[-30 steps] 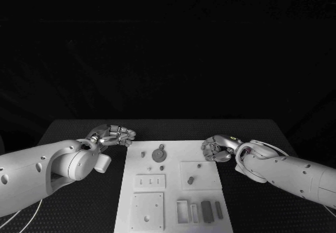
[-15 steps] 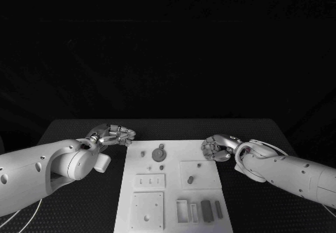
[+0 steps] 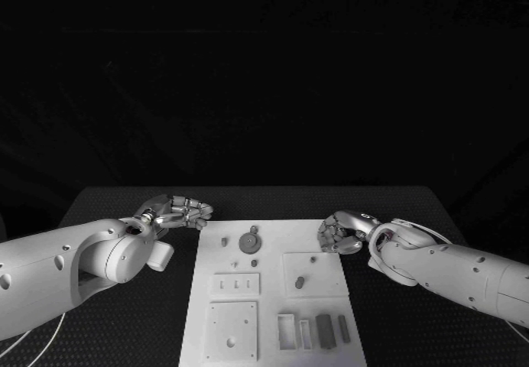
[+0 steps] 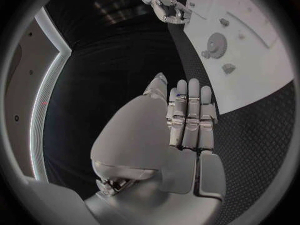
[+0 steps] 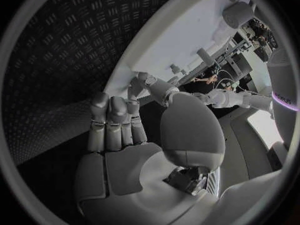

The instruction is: Assemble the parts on the task board

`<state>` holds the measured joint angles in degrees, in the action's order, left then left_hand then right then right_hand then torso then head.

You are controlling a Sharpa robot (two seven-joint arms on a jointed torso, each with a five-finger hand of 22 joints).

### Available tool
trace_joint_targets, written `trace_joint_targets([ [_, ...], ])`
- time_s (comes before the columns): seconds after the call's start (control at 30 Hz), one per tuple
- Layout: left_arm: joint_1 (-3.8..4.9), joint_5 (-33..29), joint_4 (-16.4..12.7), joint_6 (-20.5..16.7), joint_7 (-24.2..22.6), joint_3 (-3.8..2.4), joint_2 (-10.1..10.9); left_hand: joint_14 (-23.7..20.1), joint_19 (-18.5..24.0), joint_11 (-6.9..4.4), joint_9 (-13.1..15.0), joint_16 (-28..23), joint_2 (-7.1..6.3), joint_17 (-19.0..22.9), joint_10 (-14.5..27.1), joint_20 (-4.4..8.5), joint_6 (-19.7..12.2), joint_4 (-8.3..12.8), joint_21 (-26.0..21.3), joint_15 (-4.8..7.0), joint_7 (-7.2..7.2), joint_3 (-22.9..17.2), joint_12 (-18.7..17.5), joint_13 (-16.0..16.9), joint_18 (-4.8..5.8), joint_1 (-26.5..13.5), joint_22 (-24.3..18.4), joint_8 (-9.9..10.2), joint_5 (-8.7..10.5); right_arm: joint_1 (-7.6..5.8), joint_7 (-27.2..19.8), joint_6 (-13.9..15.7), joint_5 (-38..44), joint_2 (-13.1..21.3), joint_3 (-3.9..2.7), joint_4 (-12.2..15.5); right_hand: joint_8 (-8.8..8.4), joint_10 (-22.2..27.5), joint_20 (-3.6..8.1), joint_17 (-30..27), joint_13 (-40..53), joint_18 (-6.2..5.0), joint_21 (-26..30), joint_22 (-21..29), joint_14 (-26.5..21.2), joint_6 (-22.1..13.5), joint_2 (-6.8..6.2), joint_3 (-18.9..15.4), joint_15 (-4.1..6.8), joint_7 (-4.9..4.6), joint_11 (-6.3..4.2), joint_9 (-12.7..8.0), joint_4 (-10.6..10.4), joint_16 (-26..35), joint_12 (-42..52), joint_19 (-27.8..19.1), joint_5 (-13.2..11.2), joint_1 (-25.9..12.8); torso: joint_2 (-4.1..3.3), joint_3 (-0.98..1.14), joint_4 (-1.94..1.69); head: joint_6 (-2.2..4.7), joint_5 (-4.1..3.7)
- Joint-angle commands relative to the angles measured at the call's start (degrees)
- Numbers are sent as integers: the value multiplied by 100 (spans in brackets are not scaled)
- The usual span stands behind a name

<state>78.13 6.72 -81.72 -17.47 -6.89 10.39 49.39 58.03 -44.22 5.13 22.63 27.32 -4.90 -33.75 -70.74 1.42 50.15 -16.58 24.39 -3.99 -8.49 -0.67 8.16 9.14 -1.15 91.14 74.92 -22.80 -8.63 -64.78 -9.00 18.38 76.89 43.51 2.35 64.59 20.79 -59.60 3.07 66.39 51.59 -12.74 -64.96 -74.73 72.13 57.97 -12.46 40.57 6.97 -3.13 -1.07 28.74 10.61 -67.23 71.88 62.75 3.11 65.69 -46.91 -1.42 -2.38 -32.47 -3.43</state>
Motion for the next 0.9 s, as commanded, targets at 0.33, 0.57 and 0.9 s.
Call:
trace_joint_targets([
  [0.33, 2, 46, -18, 92, -22, -3, 1, 15, 46, 25, 9, -25, 6, -12, -18, 8, 11, -3, 29, -25, -39, -1, -32, 7, -102, -9, 93, 24, 27, 12, 9, 104, -6, -4, 5, 26, 82, -56, 41, 23, -9, -226, -36, -8, 18, 369, 189, 116, 70, -129, -74, 61, -83, -39, 13, 14, -32, 11, 0, 2, 5, -11, 4],
  [0.57, 2, 83, -8, 79, 39, -3, -3, 18, 45, 14, 18, -29, 31, -19, -46, 7, 22, -6, 33, -24, -35, -6, -22, 17, -102, -13, 93, 24, 30, 11, 60, 160, -88, 21, 4, 80, 81, -63, 55, 29, -9, -226, -38, -6, 26, 372, 241, 218, 76, -130, -77, 79, -80, -45, 8, 19, -32, 41, 1, 3, 0, -5, -5],
  [0.9, 5, 565, -36, 243, 286, -3, -34, 73, 38, -80, 105, -50, 197, -88, -242, 27, 207, -16, 76, -4, 61, -13, 36, 86, -106, -386, 100, -9, 33, -168, 396, 186, -175, 64, -56, 372, 89, -78, 65, 37, -4, -226, -50, -7, 41, 393, 234, 271, 79, -124, -82, 95, -58, -58, 15, 33, -32, 37, 14, -5, 16, 26, 5],
])
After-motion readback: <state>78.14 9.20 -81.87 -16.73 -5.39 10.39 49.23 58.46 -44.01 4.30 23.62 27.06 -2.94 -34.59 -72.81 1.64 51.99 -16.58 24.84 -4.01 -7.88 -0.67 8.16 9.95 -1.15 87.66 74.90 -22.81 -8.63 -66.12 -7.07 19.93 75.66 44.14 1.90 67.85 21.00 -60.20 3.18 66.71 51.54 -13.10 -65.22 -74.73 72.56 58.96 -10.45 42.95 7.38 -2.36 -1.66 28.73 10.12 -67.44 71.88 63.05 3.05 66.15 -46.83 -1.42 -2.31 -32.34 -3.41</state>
